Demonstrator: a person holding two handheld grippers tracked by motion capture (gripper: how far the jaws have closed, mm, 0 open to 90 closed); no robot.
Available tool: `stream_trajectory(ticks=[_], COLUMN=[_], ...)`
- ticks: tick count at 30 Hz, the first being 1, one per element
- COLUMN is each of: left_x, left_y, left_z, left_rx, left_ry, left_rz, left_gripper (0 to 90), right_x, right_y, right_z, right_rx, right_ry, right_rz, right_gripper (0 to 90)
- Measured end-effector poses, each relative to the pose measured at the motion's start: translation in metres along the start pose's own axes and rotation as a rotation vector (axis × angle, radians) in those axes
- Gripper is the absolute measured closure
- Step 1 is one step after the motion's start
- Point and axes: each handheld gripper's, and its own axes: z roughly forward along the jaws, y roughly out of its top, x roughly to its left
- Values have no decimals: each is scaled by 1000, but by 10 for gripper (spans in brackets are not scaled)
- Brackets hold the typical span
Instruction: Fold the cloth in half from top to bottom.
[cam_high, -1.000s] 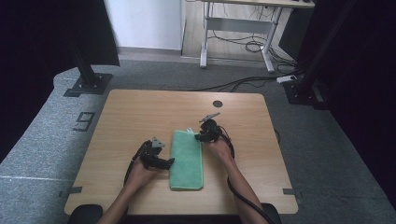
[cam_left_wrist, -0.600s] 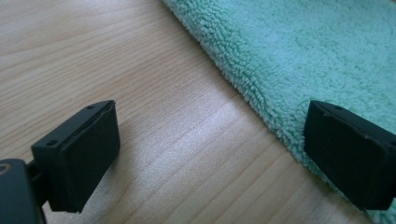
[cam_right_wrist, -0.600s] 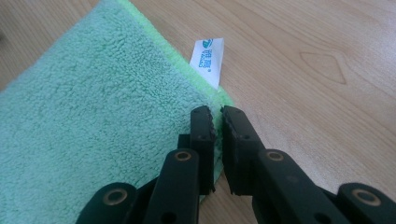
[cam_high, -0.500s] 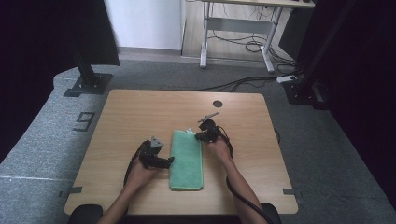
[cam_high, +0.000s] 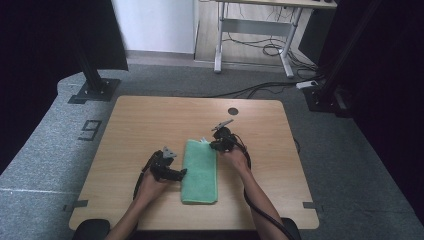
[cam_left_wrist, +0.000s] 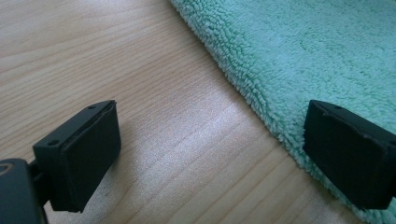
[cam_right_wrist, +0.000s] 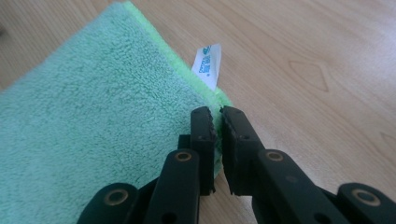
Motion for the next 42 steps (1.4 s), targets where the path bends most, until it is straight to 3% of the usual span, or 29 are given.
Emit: stream_trajectory(ticks=[16,26,34,42], left_x=[-1,-1,-1,-1], left_y=[0,0,0,0], left_z=[0,0,0,0], left_rx=[0,0,0,2], left_ry=[8,9,9,10], left_rz=[-11,-13,-15,-15], left_gripper=[51,50,50,50], right_x=[13,30,47,60], right_y=[11,10,-1,-20], right_z=[-44,-77,-101,-112], right_rx=[-100,-171,-214,-230], right_ry=[15,50,84,120], right_rz=[-54,-93,-131,-151], right_gripper=[828,828,828,828])
